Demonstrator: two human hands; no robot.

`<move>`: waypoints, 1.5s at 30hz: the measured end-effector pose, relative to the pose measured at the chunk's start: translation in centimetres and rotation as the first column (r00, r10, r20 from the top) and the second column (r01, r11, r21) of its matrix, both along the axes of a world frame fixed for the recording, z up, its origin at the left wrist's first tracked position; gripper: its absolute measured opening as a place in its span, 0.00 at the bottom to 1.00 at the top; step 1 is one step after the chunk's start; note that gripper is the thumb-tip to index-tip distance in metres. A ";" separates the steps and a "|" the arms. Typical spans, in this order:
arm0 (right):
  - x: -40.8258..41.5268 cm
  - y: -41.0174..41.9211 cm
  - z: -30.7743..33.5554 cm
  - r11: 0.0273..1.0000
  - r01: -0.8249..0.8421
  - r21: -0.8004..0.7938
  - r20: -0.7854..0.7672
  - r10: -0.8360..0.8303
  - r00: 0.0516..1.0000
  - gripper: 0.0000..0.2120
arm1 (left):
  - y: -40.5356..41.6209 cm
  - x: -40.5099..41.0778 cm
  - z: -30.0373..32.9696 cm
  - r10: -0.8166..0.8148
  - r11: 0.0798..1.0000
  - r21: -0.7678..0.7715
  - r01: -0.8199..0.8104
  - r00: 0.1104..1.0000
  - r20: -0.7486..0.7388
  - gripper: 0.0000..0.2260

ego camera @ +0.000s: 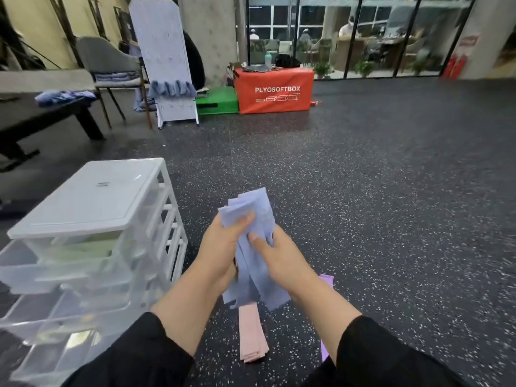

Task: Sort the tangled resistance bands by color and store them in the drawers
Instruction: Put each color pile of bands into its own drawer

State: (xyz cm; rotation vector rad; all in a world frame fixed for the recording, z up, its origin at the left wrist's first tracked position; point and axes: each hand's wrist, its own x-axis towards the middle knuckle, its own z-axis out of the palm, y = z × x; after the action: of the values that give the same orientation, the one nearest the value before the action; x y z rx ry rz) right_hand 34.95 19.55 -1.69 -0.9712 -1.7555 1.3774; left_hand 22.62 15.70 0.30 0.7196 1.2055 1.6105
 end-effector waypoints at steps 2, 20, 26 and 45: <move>-0.2 -1.2 1.5 0.999 -0.015 0.044 0.034 0.014 0.999 0.10 | -1.4 -0.1 1.6 0.005 0.997 -0.081 0.000 0.998 0.064 0.11; -1.6 -7.9 4.7 0.973 0.047 0.228 0.192 -0.092 0.977 0.17 | -8.2 -1.1 4.5 0.000 0.992 0.121 -0.025 0.980 0.199 0.19; -1.9 -8.5 5.5 0.950 -0.047 0.309 0.233 -0.027 0.972 0.26 | -9.2 -2.0 4.3 0.006 1.000 0.018 -0.011 0.974 0.226 0.12; -3.0 -9.1 6.0 0.954 -0.069 0.291 0.234 -0.001 0.972 0.29 | -9.9 -1.4 3.8 -0.019 1.000 -0.012 0.025 0.929 0.369 0.12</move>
State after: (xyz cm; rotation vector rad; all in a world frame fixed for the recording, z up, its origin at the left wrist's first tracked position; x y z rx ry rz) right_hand 31.93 10.44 4.34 -0.9665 -2.0905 1.0096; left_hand 21.19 5.84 4.14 0.3920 0.9300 1.6269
